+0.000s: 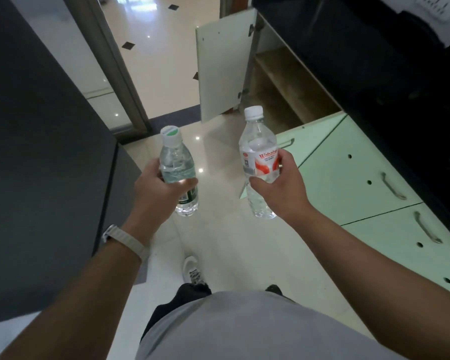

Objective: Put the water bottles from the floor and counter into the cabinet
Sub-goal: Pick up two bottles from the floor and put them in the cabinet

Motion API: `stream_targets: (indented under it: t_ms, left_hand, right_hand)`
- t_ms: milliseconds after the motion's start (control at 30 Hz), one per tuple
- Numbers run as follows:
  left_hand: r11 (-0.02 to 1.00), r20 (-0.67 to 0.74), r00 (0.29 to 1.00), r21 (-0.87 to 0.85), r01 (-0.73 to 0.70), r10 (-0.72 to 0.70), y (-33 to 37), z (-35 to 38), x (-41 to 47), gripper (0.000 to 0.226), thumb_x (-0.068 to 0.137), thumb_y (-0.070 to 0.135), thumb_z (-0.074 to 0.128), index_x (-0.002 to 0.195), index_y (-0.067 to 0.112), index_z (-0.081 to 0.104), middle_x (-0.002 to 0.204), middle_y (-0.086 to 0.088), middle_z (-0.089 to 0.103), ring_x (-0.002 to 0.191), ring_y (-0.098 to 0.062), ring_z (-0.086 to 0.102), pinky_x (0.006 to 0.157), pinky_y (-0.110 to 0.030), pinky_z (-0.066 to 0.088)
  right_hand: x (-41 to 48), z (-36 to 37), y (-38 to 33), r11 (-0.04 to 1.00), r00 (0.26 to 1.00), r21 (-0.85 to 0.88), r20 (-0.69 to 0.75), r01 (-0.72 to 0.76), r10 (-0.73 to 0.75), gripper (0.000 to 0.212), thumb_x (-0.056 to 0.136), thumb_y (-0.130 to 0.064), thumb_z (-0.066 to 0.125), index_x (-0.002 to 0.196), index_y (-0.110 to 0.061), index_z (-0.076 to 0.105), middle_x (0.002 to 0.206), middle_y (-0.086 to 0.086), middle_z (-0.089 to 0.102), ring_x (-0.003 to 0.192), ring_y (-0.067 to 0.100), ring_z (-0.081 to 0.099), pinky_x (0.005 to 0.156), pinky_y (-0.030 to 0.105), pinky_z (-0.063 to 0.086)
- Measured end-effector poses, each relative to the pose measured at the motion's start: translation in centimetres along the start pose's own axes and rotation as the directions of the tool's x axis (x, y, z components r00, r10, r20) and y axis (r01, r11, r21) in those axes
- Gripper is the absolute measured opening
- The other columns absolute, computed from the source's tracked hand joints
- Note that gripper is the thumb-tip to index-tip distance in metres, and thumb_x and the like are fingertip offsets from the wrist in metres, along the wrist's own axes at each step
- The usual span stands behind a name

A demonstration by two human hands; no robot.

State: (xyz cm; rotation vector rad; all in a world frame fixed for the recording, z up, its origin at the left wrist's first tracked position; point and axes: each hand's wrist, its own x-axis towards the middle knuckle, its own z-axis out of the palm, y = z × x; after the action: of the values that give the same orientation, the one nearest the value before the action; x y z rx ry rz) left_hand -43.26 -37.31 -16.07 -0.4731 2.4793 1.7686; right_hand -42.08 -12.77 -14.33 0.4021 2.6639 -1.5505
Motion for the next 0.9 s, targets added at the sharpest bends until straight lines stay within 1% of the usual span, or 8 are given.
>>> stream_targets:
  t_ms: [167, 267, 400, 467, 567, 667, 800, 900]
  left_hand:
    - [0.999, 0.011, 1.000, -0.041, -0.003, 0.003, 0.8, -3.7, 6.2, 0.050, 0.066, 0.022, 0.090, 0.103, 0.038, 0.061, 0.103, 0.008, 0.071, 0.094, -0.015, 0.070, 0.088, -0.046, 0.058]
    - [0.998, 0.009, 1.000, -0.056, 0.005, -0.005, 1.0, -5.0, 8.4, 0.049, 0.069, 0.021, 0.090, 0.105, 0.038, 0.061, 0.101, 0.011, 0.070, 0.094, -0.012, 0.069, 0.087, -0.042, 0.058]
    - [0.997, 0.029, 0.999, -0.071, 0.025, -0.023, 1.0, -5.5, 11.3, 0.050, 0.069, 0.020, 0.090, 0.101, 0.043, 0.058, 0.104, 0.011, 0.070, 0.097, -0.014, 0.069, 0.089, -0.045, 0.057]
    - [0.997, 0.042, 0.998, -0.069, 0.043, -0.040, 1.1, -5.3, 12.8, 0.053, 0.070, 0.019, 0.089, 0.106, 0.042, 0.058, 0.106, 0.011, 0.069, 0.098, -0.014, 0.068, 0.089, -0.044, 0.056]
    - [0.997, 0.050, 0.997, -0.055, 0.057, -0.054, 1.7, -4.7, 15.6, 0.058, 0.068, 0.021, 0.090, 0.116, 0.034, 0.060, 0.108, 0.010, 0.070, 0.099, -0.016, 0.069, 0.090, -0.044, 0.057]
    - [0.999, 0.060, 0.997, -0.029, 0.045, -0.044, 3.0, -3.6, 18.9, 0.053, 0.070, 0.019, 0.089, 0.113, 0.034, 0.062, 0.106, 0.008, 0.071, 0.098, -0.015, 0.069, 0.090, -0.046, 0.057]
    - [0.999, 0.087, 0.996, 0.049, 0.024, -0.028, 5.4, -1.3, 24.2, 0.053, 0.072, 0.020, 0.088, 0.115, 0.034, 0.061, 0.105, 0.007, 0.071, 0.097, -0.014, 0.069, 0.088, -0.045, 0.058]
    - [0.991, 0.129, 0.991, 0.132, 0.008, -0.025, 7.5, 1.1, 28.8, 0.057, 0.071, 0.026, 0.088, 0.120, 0.032, 0.061, 0.104, 0.009, 0.071, 0.095, -0.011, 0.069, 0.085, -0.042, 0.059]
  right_hand:
    - [2.6, 4.5, -3.4, 1.000, 0.999, -0.009, -0.044, -0.005, 0.004, 0.061, 0.077, -0.027, 0.082, 0.119, -0.038, 0.038, 0.109, -0.015, 0.051, 0.091, 0.000, 0.055, 0.070, 0.007, 0.038]
    - [4.2, 6.3, -4.5, 0.999, 0.999, -0.031, -0.035, 0.011, -0.012, 0.061, 0.077, -0.026, 0.082, 0.119, -0.037, 0.038, 0.110, -0.014, 0.052, 0.093, 0.004, 0.057, 0.074, 0.012, 0.043]
    - [7.1, 7.6, -5.6, 0.999, 1.000, -0.042, -0.022, 0.008, -0.009, 0.060, 0.078, -0.026, 0.081, 0.118, -0.038, 0.038, 0.105, -0.018, 0.051, 0.092, 0.002, 0.056, 0.070, 0.008, 0.040]
    - [8.8, 8.1, -5.8, 0.999, 1.000, -0.038, -0.027, 0.004, -0.005, 0.060, 0.078, -0.025, 0.081, 0.117, -0.038, 0.038, 0.103, -0.020, 0.049, 0.091, 0.001, 0.056, 0.070, 0.008, 0.040]
    - [11.9, 8.8, -5.6, 0.999, 0.999, -0.031, -0.031, -0.024, 0.023, 0.061, 0.078, -0.026, 0.082, 0.118, -0.037, 0.037, 0.107, -0.016, 0.050, 0.090, 0.003, 0.056, 0.071, 0.010, 0.041]
    - [15.9, 9.3, -5.2, 0.999, 0.999, -0.014, -0.016, -0.034, 0.033, 0.061, 0.077, -0.025, 0.082, 0.118, -0.036, 0.038, 0.109, -0.015, 0.052, 0.090, 0.002, 0.057, 0.070, 0.009, 0.041]
    - [22.1, 9.1, -4.7, 0.998, 0.998, 0.026, -0.023, -0.055, 0.055, 0.061, 0.076, -0.028, 0.083, 0.119, -0.036, 0.040, 0.104, -0.020, 0.051, 0.089, 0.000, 0.057, 0.070, 0.008, 0.042]
    - [26.9, 7.9, -4.4, 0.994, 0.995, 0.076, -0.045, -0.084, 0.088, 0.060, 0.075, -0.028, 0.084, 0.117, -0.038, 0.043, 0.099, -0.027, 0.052, 0.087, -0.002, 0.059, 0.063, 0.006, 0.042]
